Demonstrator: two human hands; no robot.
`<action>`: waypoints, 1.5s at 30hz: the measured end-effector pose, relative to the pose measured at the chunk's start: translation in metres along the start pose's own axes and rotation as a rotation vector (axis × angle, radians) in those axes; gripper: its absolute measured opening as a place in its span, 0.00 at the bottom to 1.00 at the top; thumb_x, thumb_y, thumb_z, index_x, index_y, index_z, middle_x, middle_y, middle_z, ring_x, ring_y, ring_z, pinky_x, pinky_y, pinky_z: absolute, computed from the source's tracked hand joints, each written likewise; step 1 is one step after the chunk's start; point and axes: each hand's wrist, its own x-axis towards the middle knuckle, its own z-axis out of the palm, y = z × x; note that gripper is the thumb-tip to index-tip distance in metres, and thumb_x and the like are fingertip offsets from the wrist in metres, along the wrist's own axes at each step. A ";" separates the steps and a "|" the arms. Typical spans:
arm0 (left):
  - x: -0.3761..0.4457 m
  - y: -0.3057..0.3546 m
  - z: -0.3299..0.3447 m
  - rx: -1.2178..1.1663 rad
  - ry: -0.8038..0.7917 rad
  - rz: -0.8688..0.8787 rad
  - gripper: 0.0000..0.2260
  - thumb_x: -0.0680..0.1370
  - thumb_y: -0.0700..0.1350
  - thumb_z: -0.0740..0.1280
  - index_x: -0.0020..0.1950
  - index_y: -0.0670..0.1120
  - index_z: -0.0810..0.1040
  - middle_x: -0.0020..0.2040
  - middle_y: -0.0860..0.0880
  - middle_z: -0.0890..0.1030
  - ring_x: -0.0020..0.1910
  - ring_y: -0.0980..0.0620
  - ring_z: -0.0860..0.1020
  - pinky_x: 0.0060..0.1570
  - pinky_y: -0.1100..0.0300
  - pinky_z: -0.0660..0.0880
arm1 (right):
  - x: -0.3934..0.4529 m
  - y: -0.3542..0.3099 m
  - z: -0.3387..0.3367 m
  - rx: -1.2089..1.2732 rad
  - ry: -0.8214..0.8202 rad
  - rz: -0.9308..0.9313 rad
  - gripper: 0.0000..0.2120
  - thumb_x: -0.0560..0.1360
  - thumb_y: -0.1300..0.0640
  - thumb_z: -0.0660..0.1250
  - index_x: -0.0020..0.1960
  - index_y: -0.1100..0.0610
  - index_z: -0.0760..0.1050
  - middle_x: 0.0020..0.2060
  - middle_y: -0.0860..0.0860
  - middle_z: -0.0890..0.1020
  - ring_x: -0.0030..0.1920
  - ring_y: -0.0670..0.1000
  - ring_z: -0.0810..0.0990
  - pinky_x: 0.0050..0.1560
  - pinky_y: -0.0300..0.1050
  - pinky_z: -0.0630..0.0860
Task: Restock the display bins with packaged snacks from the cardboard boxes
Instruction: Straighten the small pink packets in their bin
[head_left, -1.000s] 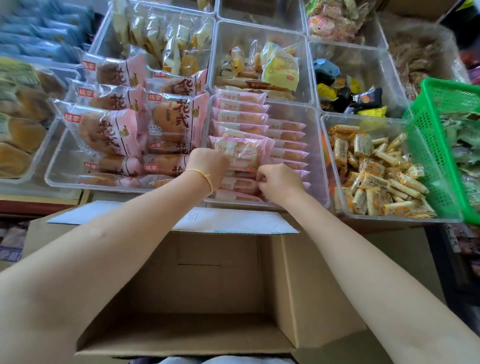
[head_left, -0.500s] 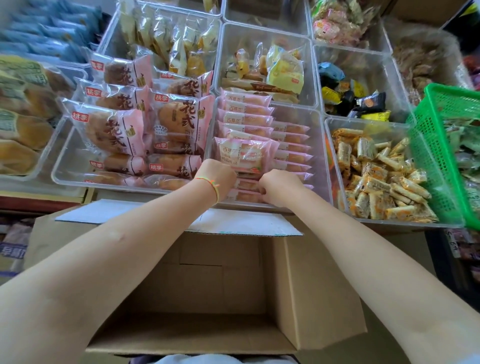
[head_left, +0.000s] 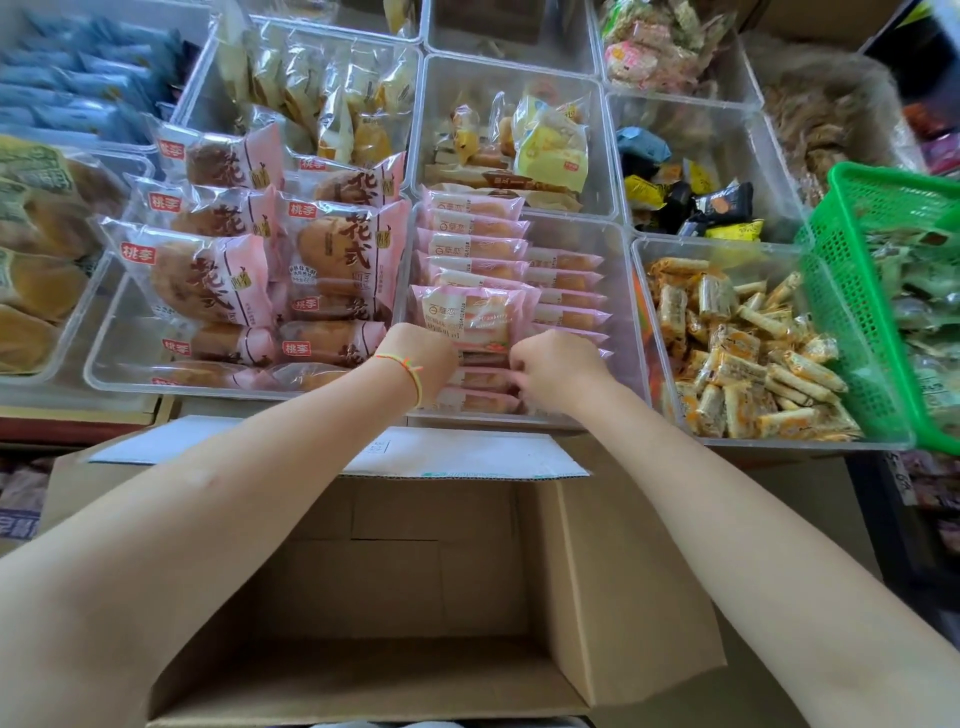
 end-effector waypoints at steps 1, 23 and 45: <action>-0.002 -0.004 -0.003 -0.076 0.028 -0.023 0.07 0.81 0.45 0.60 0.51 0.48 0.78 0.40 0.53 0.73 0.42 0.48 0.77 0.36 0.57 0.69 | -0.001 0.004 -0.006 0.083 0.064 0.030 0.08 0.80 0.52 0.65 0.47 0.55 0.80 0.41 0.51 0.82 0.43 0.54 0.80 0.42 0.49 0.79; 0.005 -0.042 0.017 -0.901 0.464 -0.435 0.14 0.80 0.43 0.62 0.62 0.55 0.80 0.54 0.47 0.82 0.54 0.45 0.79 0.50 0.53 0.76 | 0.025 -0.007 -0.007 0.823 0.251 0.379 0.19 0.76 0.44 0.71 0.60 0.53 0.70 0.45 0.46 0.77 0.48 0.51 0.78 0.40 0.43 0.72; 0.007 -0.048 0.021 -1.335 0.578 -0.601 0.10 0.77 0.42 0.65 0.51 0.49 0.86 0.49 0.49 0.85 0.49 0.49 0.80 0.53 0.56 0.77 | 0.025 0.002 0.003 0.959 0.474 0.382 0.15 0.76 0.46 0.72 0.45 0.57 0.74 0.39 0.55 0.83 0.40 0.55 0.84 0.46 0.52 0.83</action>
